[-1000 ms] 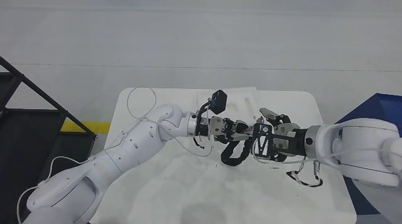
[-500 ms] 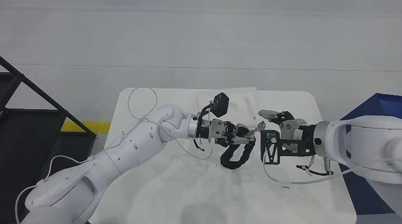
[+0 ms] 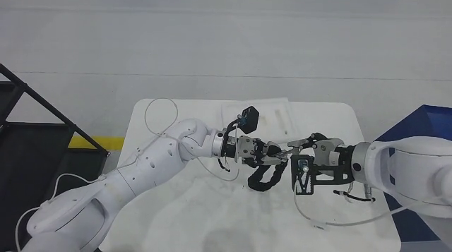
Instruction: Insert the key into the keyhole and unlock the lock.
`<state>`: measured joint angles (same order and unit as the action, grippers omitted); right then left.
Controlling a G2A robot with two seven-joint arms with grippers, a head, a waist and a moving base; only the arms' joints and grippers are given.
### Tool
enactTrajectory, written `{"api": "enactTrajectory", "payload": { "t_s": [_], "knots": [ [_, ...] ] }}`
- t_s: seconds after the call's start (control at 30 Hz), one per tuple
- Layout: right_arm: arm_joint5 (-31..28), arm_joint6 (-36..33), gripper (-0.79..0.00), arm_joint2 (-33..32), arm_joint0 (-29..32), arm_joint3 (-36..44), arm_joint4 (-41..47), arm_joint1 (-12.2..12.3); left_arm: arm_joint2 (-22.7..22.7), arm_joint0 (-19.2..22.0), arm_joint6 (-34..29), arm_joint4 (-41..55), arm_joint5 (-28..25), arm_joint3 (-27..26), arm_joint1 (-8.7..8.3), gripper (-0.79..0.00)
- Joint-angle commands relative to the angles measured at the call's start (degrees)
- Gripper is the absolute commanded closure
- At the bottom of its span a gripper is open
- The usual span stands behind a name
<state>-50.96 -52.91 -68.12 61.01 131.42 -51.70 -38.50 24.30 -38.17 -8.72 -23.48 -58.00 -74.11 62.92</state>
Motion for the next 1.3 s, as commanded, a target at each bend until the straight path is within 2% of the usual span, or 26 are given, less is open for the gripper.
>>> {"api": "enactTrajectory", "payload": {
  "t_s": [0.0, 0.23, 0.57, 1.07, 1.1, 1.13, 1.17, 1.27],
  "knots": [
    [0.1, 0.3, 0.0, -0.1, 0.0, 0.0, 0.5, 0.0, -0.1, 0.1, 0.1, 0.0, 0.0, 0.0, -0.04, 0.0],
    [3.2, 1.0, 0.0, -1.2, 0.7, -1.8, 5.8, 0.3, -0.6, 0.3, 0.4, -0.3, 0.0, -0.2, -0.11, 0.0],
    [11.9, -6.9, 0.0, -1.5, 0.0, -3.8, 20.3, 0.7, -1.2, 0.7, 1.2, -1.3, 0.0, -0.3, -0.1, 0.0],
    [22.1, -9.0, 0.0, -2.1, -0.2, -8.8, 36.4, 0.7, -1.1, 1.0, 4.9, -5.7, 0.0, -0.5, -0.02, 0.0],
    [22.2, -9.1, -0.139, -2.4, -0.2, -9.1, 36.9, 0.7, -1.1, 1.0, 5.2, -6.1, 0.0, -0.5, -0.01, 0.0],
    [22.3, -9.2, -0.339, -2.6, -0.1, -9.3, 37.2, 0.8, -1.1, 1.0, 5.4, -6.6, 0.0, -0.3, -0.01, 0.0],
    [22.3, -9.4, -0.785, -2.9, -0.1, -9.4, 37.3, 0.8, -1.1, 1.0, 5.5, -7.1, 0.0, -0.1, -0.02, 0.0],
    [22.3, -9.4, -0.785, -4.0, 0.5, -9.7, 36.9, 1.0, -1.2, 0.9, 5.4, -8.1, 0.0, 0.7, -0.05, 0.0]
  ]
}}
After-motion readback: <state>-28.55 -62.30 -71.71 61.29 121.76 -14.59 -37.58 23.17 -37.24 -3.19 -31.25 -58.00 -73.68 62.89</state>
